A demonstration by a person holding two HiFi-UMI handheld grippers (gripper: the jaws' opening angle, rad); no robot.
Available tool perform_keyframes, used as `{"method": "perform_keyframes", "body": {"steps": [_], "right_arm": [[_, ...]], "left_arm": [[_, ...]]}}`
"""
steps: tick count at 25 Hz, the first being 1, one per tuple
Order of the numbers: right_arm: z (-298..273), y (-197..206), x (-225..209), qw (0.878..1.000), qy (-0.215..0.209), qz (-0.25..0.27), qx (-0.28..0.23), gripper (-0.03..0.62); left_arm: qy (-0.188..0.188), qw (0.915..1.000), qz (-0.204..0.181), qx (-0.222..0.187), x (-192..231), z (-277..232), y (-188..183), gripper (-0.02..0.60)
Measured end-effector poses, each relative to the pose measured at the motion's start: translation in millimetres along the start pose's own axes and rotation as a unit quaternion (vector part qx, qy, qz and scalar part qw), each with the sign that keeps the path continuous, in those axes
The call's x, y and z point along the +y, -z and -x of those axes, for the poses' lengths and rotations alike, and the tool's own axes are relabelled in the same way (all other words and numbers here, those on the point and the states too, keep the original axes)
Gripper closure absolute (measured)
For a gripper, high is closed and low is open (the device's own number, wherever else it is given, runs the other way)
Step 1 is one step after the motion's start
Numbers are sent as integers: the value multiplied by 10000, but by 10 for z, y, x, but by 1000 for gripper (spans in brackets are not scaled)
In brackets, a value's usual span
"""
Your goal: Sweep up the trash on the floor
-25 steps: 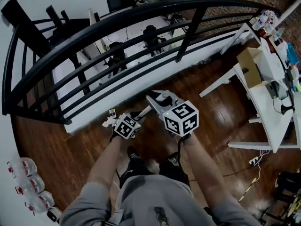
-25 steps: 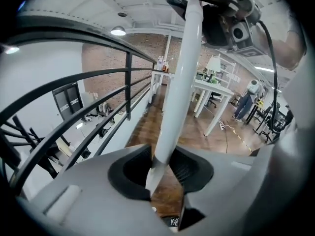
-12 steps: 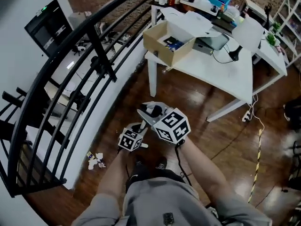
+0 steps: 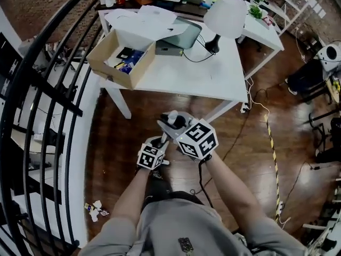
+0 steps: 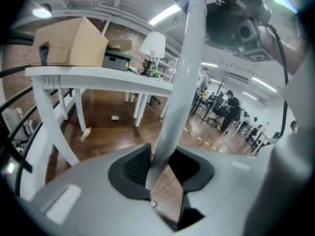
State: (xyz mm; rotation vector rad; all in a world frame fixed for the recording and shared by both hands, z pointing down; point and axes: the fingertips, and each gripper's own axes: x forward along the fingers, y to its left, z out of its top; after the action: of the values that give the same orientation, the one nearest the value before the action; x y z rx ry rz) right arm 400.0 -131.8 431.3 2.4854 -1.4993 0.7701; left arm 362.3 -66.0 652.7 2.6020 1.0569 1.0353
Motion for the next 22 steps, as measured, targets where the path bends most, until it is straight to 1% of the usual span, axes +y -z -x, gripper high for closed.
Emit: {"method": "perform_keyframes", "body": {"steps": [4, 6, 8, 10, 13, 16, 18, 20, 22], "right_arm": [[-6, 67, -523, 9992, 317, -60, 221, 530], [-22, 139, -717, 9985, 399, -100, 372, 531], [-46, 211, -844, 9980, 348, -82, 517, 531], [-71, 265, -975, 9980, 212, -54, 595, 531], [-153, 351, -1187, 9978, -12, -25, 662, 533], [-267, 474, -1363, 9973, -277, -8, 685, 533], [-312, 495, -1547, 9977, -320, 19, 602, 533], [-326, 481, -1765, 9984, -252, 80, 504, 528], [-267, 468, -1962, 9990, -119, 156, 402, 465]], "left_arm": [[108, 9999, 98, 58, 55, -456, -206, 469], [122, 9997, 171, 139, 67, -645, -245, 468], [80, 9995, 221, 208, 82, -786, -252, 468], [-8, 9992, 302, 259, 109, -935, -277, 468], [-247, 9977, 532, 335, 196, -1169, -296, 468], [-560, 9944, 813, 377, 305, -1381, -252, 468], [-764, 9918, 987, 282, 361, -1544, -311, 468], [-965, 9886, 1140, 176, 443, -1705, -410, 469], [-1144, 9851, 1281, 130, 544, -1826, -469, 471]]}}
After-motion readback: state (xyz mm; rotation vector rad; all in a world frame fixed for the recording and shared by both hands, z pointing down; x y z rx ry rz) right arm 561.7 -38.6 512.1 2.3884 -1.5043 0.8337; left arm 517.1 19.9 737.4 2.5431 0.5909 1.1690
